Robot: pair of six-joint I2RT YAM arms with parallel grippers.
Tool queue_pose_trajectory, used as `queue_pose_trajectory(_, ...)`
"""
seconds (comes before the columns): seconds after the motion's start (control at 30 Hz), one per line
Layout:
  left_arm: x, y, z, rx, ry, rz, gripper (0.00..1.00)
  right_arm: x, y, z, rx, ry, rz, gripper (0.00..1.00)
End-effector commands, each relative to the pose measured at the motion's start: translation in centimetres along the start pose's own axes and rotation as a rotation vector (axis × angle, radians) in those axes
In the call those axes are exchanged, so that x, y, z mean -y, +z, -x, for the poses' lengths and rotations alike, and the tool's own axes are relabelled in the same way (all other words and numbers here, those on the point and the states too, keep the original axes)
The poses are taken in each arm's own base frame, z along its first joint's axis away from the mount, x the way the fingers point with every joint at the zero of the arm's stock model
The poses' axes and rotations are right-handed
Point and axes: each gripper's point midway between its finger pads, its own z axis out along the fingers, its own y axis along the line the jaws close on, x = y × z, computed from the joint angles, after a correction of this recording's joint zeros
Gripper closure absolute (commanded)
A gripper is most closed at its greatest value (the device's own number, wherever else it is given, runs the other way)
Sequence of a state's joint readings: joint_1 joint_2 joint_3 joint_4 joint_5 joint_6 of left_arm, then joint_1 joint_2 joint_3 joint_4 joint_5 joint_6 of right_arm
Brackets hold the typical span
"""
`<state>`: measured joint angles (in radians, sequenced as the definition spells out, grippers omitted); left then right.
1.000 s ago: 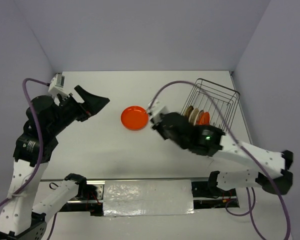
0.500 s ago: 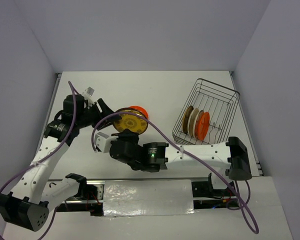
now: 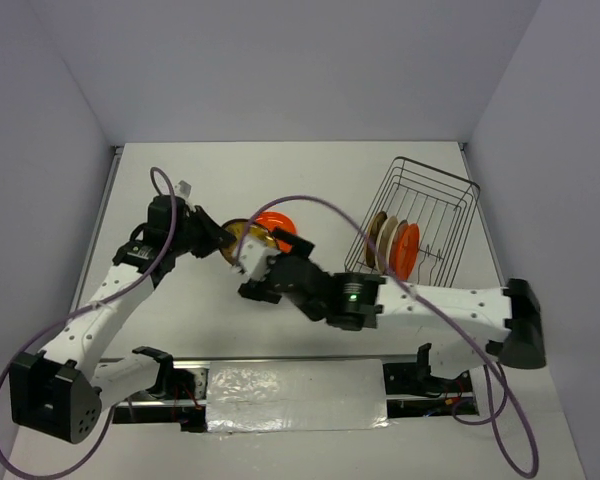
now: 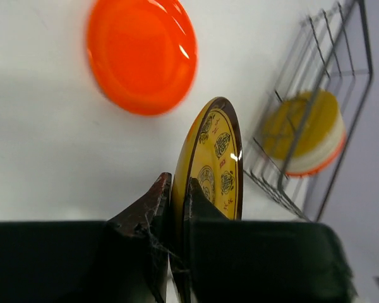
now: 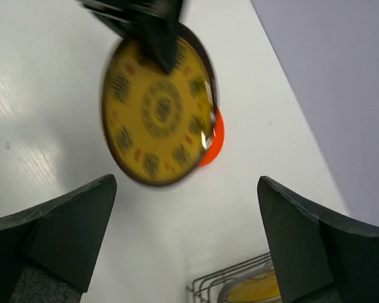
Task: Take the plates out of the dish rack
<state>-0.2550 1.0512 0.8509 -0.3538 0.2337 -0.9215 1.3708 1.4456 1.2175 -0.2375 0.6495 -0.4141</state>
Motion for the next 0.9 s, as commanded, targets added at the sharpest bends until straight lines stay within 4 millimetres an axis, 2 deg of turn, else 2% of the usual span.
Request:
queue_pose_trajectory(0.0,0.0,2.1,5.6,0.251,0.046,0.027,1.0,5.0,-3.8,0.8,0.164,0.427,-0.026,0.0)
queue_pose_trajectory(0.07,-1.2,4.7,6.2,0.258,0.054,0.06,0.96,7.0,-5.2,-0.2,0.178,0.551,-0.053,0.0)
queue_pose_trajectory(0.1,-0.4,5.6,7.2,0.284,0.064,0.032,0.95,9.2,-6.3,-1.8,0.159,0.684,-0.105,0.0)
queue_pose_trajectory(0.13,-1.8,8.1,6.9,0.243,0.063,0.073,0.96,10.2,-6.9,-2.8,0.139,0.742,-0.139,0.0)
queue_pose_trajectory(0.17,-1.0,9.2,7.4,0.231,0.074,0.048,0.97,11.5,-7.8,-3.6,0.131,0.859,-0.182,0.0)
queue_pose_trajectory(0.2,-0.6,10.4,7.5,0.22,0.076,0.027,0.98,12.4,-8.2,-4.9,0.093,0.913,-0.231,0.0)
queue_pose_trajectory(0.23,-2.0,12.5,6.6,0.171,0.065,0.055,0.98,14.3,-9.1,-8.2,-0.007,0.946,-0.342,0.0)
queue_pose_trajectory(0.27,-1.9,13.4,6.8,0.165,0.063,0.05,0.98,15.0,-9.5,-9.4,-0.038,1.025,-0.385,0.0)
queue_pose_trajectory(0.3,-2.9,14.8,6.4,0.147,0.054,0.071,0.97,16.1,-10.6,-11.6,-0.093,1.05,-0.448,0.0)
queue_pose_trajectory(0.4,-3.2,16.5,6.3,0.13,0.059,0.063,0.99,16.6,-11.6,-13.4,-0.085,1.083,-0.469,0.0)
queue_pose_trajectory(0.47,-3.1,16.7,6.2,0.13,0.059,0.055,1.0,16.9,-12.0,-14.3,-0.089,1.095,-0.478,0.0)
queue_pose_trajectory(0.5,-2.5,16.5,6.5,0.147,0.063,0.032,1.0,16.7,-12.0,-14.8,-0.095,1.093,-0.482,0.0)
queue_pose_trajectory(0.57,-2.6,15.9,6.4,0.156,0.058,0.03,1.0,16.7,-11.8,-15.3,-0.106,1.092,-0.484,0.0)
queue_pose_trajectory(0.6,-1.7,15.0,6.9,0.181,0.064,0.008,1.0,16.5,-11.5,-15.6,-0.116,1.089,-0.481,0.0)
queue_pose_trajectory(0.63,-1.9,14.5,6.8,0.187,0.065,0.01,1.0,16.5,-11.4,-15.8,-0.124,1.091,-0.478,0.0)
queue_pose_trajectory(0.7,-1.1,12.6,7.9,0.246,0.071,0.011,1.0,16.3,-11.0,-15.8,-0.131,1.09,-0.468,0.0)
queue_pose_trajectory(0.77,-1.8,11.0,8.3,0.268,0.048,0.056,1.0,16.2,-10.5,-15.9,-0.134,1.091,-0.461,0.0)
queue_pose_trajectory(0.83,-5.0,9.7,9.6,0.317,-0.029,0.192,1.0,16.0,-10.2,-16.1,-0.141,1.089,-0.457,0.0)
queue_pose_trajectory(0.87,-6.0,9.1,10.1,0.331,-0.056,0.223,1.0,15.9,-10.1,-16.2,-0.146,1.09,-0.453,0.0)
